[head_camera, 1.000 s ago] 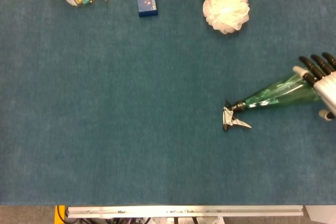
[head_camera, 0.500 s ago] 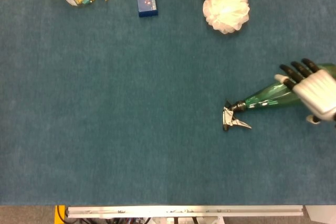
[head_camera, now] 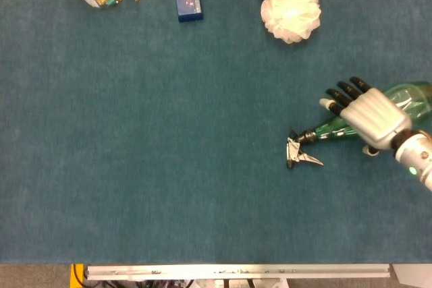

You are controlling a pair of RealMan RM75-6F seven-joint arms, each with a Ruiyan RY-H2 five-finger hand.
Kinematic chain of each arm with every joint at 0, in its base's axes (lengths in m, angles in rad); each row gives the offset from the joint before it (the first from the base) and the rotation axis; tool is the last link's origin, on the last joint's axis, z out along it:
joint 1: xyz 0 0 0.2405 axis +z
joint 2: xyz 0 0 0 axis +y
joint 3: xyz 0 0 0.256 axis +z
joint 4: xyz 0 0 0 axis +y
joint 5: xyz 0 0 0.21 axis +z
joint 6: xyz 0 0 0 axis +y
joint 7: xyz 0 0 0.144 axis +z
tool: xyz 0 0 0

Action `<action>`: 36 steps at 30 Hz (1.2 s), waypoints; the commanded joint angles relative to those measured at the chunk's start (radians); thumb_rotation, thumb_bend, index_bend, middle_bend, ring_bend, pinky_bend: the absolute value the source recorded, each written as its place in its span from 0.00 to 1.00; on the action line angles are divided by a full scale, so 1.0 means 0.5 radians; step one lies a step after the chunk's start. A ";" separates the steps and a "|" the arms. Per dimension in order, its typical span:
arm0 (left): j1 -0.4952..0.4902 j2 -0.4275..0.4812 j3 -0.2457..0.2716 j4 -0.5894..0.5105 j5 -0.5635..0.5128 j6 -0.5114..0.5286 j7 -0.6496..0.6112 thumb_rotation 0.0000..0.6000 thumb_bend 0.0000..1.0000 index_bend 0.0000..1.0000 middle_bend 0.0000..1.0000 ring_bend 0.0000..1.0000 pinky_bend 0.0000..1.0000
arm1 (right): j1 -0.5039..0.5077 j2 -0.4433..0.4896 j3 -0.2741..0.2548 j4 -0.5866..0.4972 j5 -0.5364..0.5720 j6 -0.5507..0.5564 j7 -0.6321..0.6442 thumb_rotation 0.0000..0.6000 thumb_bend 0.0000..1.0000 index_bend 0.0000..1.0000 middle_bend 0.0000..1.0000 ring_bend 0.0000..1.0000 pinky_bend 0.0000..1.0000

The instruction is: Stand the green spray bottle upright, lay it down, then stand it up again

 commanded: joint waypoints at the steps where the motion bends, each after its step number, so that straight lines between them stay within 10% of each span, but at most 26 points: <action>1: 0.005 0.001 0.002 0.003 0.007 0.009 -0.006 1.00 0.13 0.34 0.35 0.39 0.70 | 0.023 -0.041 -0.007 0.036 0.005 0.012 -0.007 1.00 0.00 0.13 0.14 0.01 0.11; 36: 0.027 0.011 0.001 0.001 0.029 0.050 -0.035 1.00 0.13 0.34 0.35 0.39 0.70 | 0.137 -0.179 -0.114 0.148 0.107 0.082 -0.061 1.00 0.00 0.20 0.31 0.16 0.19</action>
